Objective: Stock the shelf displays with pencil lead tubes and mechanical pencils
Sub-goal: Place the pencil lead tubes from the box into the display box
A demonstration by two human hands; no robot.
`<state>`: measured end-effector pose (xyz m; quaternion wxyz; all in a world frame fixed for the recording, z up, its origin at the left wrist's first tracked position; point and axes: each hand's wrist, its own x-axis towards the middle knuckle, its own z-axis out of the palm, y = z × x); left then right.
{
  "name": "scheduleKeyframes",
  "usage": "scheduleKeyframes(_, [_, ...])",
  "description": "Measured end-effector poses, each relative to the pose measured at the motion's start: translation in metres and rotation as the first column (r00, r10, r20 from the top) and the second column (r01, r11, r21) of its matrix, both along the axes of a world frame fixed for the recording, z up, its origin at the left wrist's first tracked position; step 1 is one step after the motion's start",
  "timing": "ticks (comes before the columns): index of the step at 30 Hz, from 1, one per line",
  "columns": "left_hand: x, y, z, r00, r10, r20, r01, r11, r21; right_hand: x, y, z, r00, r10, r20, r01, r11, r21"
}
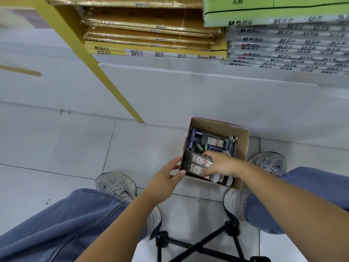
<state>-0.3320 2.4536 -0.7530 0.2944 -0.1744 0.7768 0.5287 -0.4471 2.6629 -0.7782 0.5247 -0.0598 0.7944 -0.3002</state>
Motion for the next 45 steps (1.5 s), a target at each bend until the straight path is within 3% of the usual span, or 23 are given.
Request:
scheduleKeyframes(6, [-0.007,0.0,0.011,0.998,0.063,-0.02,-0.064,0.997,-0.043,-0.002,0.011,0.029,0.99,-0.137,-0.026,0.132,0.983,-0.128])
scheduleKeyframes(10, [-0.026,0.007,0.041,0.971,0.076,-0.226,-0.1,0.99,-0.097,-0.004,0.017,0.065,0.989,-0.127,-0.071,0.113,0.979,-0.169])
scheduleKeyframes(15, [-0.054,0.015,0.094,0.941,0.089,-0.326,-0.031,0.983,0.179,-0.009,0.011,0.127,0.987,-0.005,-0.161,-0.026,0.982,-0.189])
scheduleKeyframes(24, [-0.07,0.01,0.179,0.877,0.219,-0.427,-0.119,0.962,0.247,-0.018,0.005,0.232,0.945,-0.005,-0.326,-0.07,0.974,-0.217])
scheduleKeyframes(26, [-0.076,0.002,0.205,0.887,0.159,-0.434,-0.08,0.978,0.195,-0.023,0.003,0.261,0.922,0.024,-0.387,-0.112,0.972,-0.206])
scheduleKeyframes(29, [-0.086,-0.014,0.253,0.919,-0.082,-0.386,0.119,0.99,0.073,-0.025,-0.005,0.306,0.881,0.151,-0.448,-0.242,0.958,-0.153])
scheduleKeyframes(32, [-0.094,-0.02,0.3,0.89,-0.359,-0.282,0.344,0.933,-0.102,-0.025,-0.018,0.347,0.798,0.265,-0.542,-0.36,0.93,-0.076])
scheduleKeyframes(34, [-0.098,-0.019,0.321,0.861,-0.46,-0.218,0.439,0.887,-0.139,-0.027,-0.025,0.37,0.724,0.298,-0.621,-0.394,0.919,-0.018])
scheduleKeyframes(38, [-0.1,-0.022,0.33,0.864,-0.462,-0.199,0.442,0.886,-0.137,-0.031,-0.029,0.388,0.654,0.322,-0.685,-0.412,0.911,0.036])
scheduleKeyframes(45, [-0.1,-0.034,0.315,0.877,-0.362,-0.317,0.354,0.931,-0.083,-0.039,-0.042,0.392,0.555,0.318,-0.769,-0.425,0.903,0.067])
